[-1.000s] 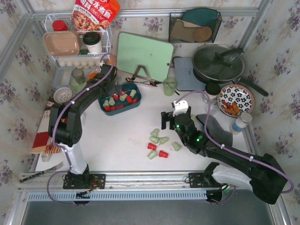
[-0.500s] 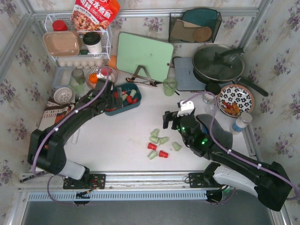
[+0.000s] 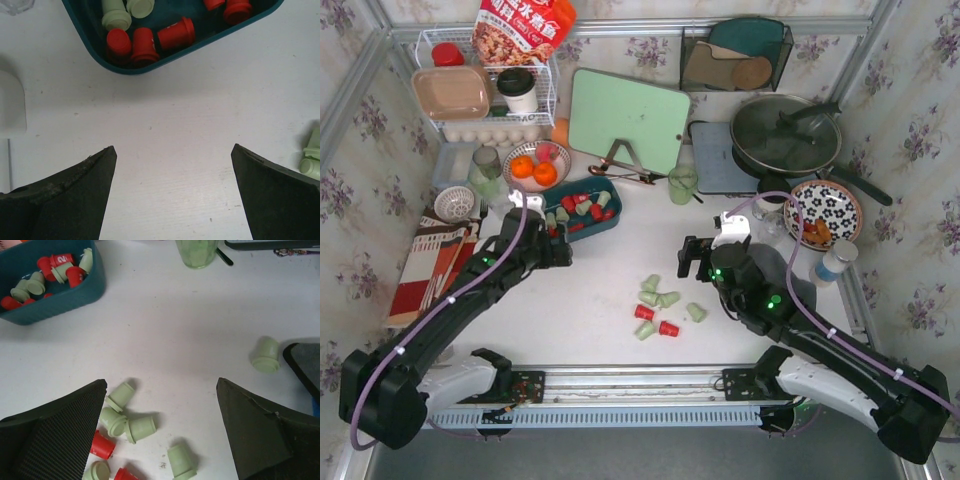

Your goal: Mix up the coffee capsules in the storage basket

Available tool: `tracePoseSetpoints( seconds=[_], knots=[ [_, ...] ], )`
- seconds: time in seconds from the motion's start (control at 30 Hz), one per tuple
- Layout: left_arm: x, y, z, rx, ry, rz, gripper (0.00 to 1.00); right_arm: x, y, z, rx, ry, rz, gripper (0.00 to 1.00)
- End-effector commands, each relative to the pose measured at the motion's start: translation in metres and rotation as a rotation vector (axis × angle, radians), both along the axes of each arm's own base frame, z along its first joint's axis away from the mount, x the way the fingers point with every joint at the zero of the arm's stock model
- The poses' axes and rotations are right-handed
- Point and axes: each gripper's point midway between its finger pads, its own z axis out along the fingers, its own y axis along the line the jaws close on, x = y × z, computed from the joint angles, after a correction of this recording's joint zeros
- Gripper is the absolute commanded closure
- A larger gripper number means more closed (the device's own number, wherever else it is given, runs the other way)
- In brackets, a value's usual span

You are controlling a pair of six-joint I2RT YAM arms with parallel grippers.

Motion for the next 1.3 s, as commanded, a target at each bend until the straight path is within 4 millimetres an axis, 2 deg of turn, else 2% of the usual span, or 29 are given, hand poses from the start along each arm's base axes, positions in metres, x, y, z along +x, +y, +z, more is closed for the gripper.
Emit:
tracePoseSetpoints(
  seconds=[0.0,0.17,0.43,0.87,1.27],
  knots=[
    [0.000,-0.001,0.010,-0.021,-0.057,-0.017,0.01,-0.005,-0.005,-0.004,-0.003,0.044,-0.026,0.00],
    [-0.003,0.000,0.014,-0.033,-0.081,-0.019,0.01,-0.009,-0.006,-0.008,-0.015,0.076,-0.020,0.00],
    [-0.010,0.008,0.023,-0.041,-0.136,-0.003,0.01,-0.001,-0.005,0.018,-0.016,0.011,-0.020,0.00],
    [-0.019,0.016,0.044,-0.095,-0.244,0.027,0.01,0.002,-0.014,0.035,-0.070,-0.025,-0.040,0.00],
    [-0.023,0.022,0.051,-0.105,-0.284,0.051,0.01,0.001,-0.013,0.023,-0.087,-0.025,-0.021,0.00]
  ],
)
